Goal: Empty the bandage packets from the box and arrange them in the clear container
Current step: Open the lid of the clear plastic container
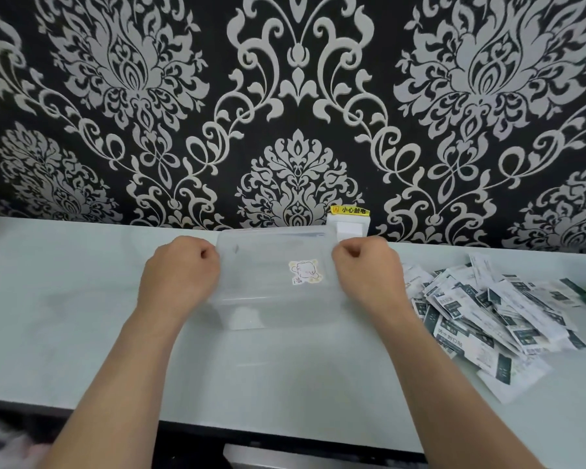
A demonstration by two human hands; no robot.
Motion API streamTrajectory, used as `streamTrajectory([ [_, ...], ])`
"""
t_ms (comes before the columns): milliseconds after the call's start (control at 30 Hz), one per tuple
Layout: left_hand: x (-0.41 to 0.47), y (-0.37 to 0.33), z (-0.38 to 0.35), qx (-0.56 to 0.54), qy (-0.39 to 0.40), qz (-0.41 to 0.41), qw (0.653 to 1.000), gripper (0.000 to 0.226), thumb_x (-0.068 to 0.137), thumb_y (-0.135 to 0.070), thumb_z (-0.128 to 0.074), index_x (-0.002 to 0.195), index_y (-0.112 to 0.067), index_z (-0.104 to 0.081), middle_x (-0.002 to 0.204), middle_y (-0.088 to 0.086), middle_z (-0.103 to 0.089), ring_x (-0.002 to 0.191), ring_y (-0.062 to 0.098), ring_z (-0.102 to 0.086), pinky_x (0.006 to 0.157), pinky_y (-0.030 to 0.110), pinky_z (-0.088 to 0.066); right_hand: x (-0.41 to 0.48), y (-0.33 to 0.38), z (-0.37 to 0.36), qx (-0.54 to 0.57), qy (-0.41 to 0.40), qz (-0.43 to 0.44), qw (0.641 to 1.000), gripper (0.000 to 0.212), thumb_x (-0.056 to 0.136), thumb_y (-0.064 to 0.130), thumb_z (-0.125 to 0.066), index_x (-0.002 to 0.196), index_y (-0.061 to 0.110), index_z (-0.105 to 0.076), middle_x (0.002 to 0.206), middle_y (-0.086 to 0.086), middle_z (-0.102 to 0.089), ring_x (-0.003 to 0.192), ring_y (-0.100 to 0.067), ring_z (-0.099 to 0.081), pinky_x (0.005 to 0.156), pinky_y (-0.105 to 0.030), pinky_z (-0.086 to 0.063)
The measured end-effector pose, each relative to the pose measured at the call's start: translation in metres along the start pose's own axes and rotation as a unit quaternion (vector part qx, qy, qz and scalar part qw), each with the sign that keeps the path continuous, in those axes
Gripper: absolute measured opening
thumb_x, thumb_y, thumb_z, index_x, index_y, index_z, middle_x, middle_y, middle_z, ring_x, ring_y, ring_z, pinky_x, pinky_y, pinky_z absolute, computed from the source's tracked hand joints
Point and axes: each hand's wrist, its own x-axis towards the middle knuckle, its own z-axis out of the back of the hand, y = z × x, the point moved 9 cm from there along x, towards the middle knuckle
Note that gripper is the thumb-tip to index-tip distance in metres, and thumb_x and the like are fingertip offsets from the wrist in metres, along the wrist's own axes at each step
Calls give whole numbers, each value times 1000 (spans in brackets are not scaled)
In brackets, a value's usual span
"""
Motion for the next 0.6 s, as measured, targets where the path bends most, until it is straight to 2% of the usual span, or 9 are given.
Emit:
streamTrajectory([
  [133,-7,-7,7,-37,-4,3,999,30,83,-11,-45,54,-8,-55,44,0,-51,57,30,-51,51,28,-38,1,-2,6,-34,-5,-5,999,34,82,15,-49,51,13,-35,46,0,-32,51,-22,-31,48,-32,-27],
  [267,-12,-13,13,-78,2,13,997,38,80,-13,-47,43,-17,-56,38,-7,-52,54,24,-60,51,24,-40,0,-4,11,-64,-6,-9,998,24,82,20,-49,66,4,-59,55,-7,-51,58,-29,-48,55,-33,-44],
  [333,-13,-15,13,-88,8,11,996,39,79,-15,-49,41,-21,-56,37,-6,-51,52,25,-59,51,24,-40,1,-6,11,-78,12,-11,997,25,83,23,-50,76,5,-66,62,-9,-60,65,-30,-56,60,-33,-48],
  [400,-14,-16,14,-85,7,3,996,37,79,-16,-51,42,-16,-56,39,-1,-54,54,27,-57,50,25,-41,2,-9,11,-96,30,-12,995,25,84,25,-51,75,6,-66,64,-7,-60,66,-29,-56,58,-31,-44],
  [500,-14,-18,14,-56,0,-5,998,31,78,-17,-52,51,-3,-58,47,8,-59,60,32,-58,53,32,-48,3,-10,15,-120,30,-7,992,27,83,23,-52,59,10,-49,54,-3,-44,54,-25,-43,49,-28,-35],
  [600,-13,-22,15,11,-6,-16,1000,30,79,-19,-52,55,-5,-63,48,5,-61,57,28,-58,54,31,-49,4,-9,15,-115,29,2,993,28,82,22,-54,57,9,-48,53,-4,-40,52,-24,-39,49,-28,-33],
])
